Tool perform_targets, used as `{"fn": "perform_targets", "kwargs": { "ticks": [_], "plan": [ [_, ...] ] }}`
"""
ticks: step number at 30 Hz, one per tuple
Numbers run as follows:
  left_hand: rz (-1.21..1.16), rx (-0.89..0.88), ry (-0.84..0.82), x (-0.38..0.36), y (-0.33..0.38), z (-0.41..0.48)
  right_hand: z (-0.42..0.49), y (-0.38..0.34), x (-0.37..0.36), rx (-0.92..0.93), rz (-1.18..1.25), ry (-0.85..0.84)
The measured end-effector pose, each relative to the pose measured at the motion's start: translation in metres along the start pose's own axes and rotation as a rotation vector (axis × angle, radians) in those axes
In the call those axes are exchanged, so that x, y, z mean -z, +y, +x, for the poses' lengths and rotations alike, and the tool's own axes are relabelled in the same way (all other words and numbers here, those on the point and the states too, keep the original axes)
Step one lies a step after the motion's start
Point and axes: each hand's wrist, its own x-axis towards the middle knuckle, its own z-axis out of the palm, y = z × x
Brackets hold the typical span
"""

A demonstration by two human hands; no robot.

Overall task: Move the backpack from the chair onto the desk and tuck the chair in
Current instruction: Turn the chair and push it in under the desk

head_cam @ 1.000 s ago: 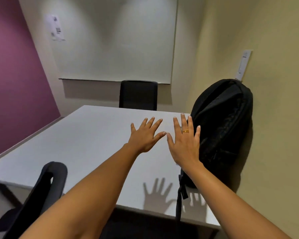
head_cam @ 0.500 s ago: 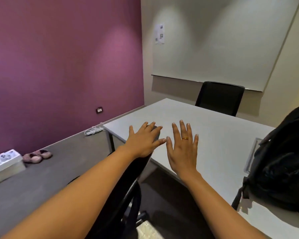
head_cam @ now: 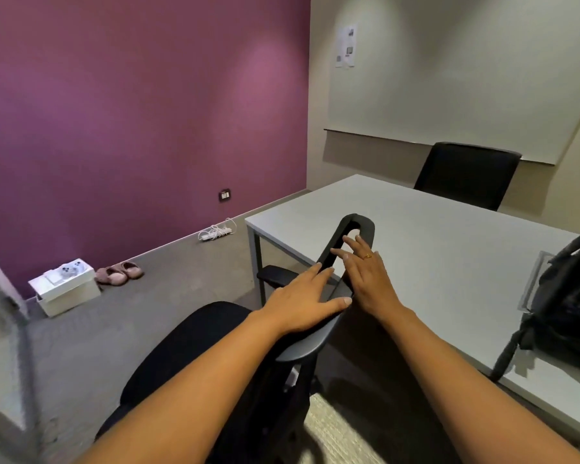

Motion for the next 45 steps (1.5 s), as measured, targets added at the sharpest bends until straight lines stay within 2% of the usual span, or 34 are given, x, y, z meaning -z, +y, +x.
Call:
{"fn": "perform_targets", "kwargs": {
  "ticks": [12, 17, 21, 24, 30, 33, 36, 39, 41, 45],
  "plan": [
    [0.027, -0.108, -0.144, 0.016, -0.023, -0.045, -0.042, -0.05, -0.013, -0.041, -0.327, -0.066],
    [-0.011, -0.168, -0.219, 0.028, -0.042, -0.076, -0.049, -0.08, -0.01, 0.135, -0.349, -0.291],
    [0.174, -0.121, -0.125, 0.034, -0.059, -0.11, -0.056, -0.105, -0.022, 0.19, -0.364, -0.398],
    [0.271, -0.066, -0.057, 0.036, -0.074, -0.132, -0.069, -0.126, -0.037, 0.184, -0.371, -0.338],
    [0.235, 0.137, -0.098, 0.038, -0.098, -0.166, -0.093, -0.175, -0.07, 0.121, -0.369, -0.224],
    [0.209, 0.227, 0.035, 0.04, -0.108, -0.181, -0.098, -0.19, -0.084, 0.173, -0.343, -0.176],
    [0.269, 0.273, 0.341, 0.04, -0.117, -0.195, -0.103, -0.195, -0.092, 0.226, -0.384, -0.079],
    [0.344, 0.238, 0.603, 0.037, -0.121, -0.209, -0.113, -0.19, -0.097, 0.29, -0.445, 0.073],
    [0.397, 0.176, 0.717, 0.031, -0.124, -0.217, -0.118, -0.187, -0.1, 0.354, -0.432, 0.173],
    [0.575, 0.1, 0.853, 0.014, -0.137, -0.223, -0.117, -0.18, -0.111, 0.727, -0.576, 0.379]
  ]
}}
